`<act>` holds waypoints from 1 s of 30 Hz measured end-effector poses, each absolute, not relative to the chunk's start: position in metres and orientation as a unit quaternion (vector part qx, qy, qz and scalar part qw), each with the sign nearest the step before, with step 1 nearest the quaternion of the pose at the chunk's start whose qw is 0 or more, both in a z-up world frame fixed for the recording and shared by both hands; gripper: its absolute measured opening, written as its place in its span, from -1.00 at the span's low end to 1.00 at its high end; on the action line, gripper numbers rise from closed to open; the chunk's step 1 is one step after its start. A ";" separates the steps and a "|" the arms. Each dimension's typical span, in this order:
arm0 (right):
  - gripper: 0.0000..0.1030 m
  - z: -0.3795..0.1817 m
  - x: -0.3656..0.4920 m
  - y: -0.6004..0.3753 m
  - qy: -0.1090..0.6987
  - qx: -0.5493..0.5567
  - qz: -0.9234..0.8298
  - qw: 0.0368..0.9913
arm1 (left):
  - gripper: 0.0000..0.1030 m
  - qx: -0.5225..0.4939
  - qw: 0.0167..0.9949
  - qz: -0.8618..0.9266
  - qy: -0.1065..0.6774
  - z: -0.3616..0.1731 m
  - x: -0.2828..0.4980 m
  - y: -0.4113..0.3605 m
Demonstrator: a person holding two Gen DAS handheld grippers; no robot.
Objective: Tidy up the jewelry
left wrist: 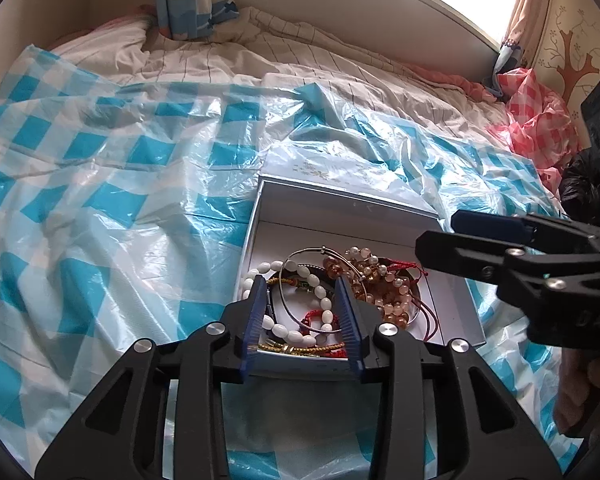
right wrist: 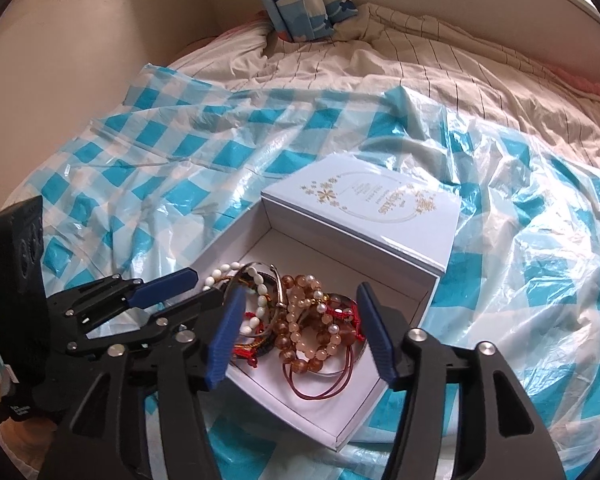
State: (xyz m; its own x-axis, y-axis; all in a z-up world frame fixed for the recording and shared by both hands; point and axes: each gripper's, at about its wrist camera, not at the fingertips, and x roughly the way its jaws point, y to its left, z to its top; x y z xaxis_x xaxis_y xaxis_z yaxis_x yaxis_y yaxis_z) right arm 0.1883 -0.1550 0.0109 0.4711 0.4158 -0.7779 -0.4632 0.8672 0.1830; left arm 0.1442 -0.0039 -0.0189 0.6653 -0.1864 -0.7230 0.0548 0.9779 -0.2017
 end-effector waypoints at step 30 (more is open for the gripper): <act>0.56 0.055 0.078 -0.149 0.431 -0.025 0.229 0.872 | 0.42 -0.023 0.927 -0.033 0.372 0.031 0.051 0.007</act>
